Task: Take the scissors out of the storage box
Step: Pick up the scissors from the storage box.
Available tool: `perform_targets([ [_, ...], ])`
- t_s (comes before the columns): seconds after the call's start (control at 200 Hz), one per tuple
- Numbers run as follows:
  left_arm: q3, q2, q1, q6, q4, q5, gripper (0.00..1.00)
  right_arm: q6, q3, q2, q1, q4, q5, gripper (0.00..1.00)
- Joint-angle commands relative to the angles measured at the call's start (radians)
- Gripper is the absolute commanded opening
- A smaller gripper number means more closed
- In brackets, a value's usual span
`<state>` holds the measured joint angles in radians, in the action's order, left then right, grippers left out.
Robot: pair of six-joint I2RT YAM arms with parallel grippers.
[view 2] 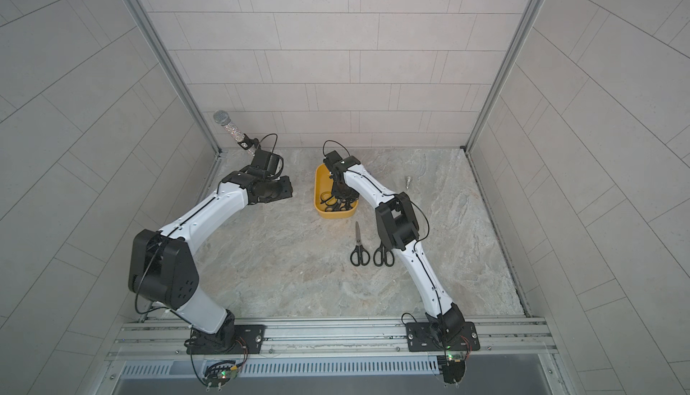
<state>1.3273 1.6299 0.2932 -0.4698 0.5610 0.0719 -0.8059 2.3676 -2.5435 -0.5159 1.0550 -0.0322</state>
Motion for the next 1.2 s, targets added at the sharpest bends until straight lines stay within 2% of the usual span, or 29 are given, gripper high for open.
perform_targets([
  [0.0,-0.005,-0.027,-0.008,0.016,-0.003,0.005,0.44,0.006,-0.003,-0.039,0.008,0.009,0.005,0.37],
  [0.365,-0.014,-0.041,-0.029,0.019,0.002,0.011,0.43,0.003,-0.004,-0.078,0.022,0.008,0.076,0.32],
  [0.52,-0.023,-0.049,-0.051,0.013,-0.006,0.021,0.43,0.02,-0.002,-0.09,0.022,0.017,0.095,0.16],
  [0.84,-0.022,-0.045,-0.066,0.007,-0.012,0.031,0.43,0.078,0.01,-0.062,0.021,0.007,0.068,0.0],
  [1.191,-0.01,-0.033,-0.066,0.008,-0.016,0.026,0.43,0.134,0.035,0.039,0.015,0.024,0.061,0.0],
])
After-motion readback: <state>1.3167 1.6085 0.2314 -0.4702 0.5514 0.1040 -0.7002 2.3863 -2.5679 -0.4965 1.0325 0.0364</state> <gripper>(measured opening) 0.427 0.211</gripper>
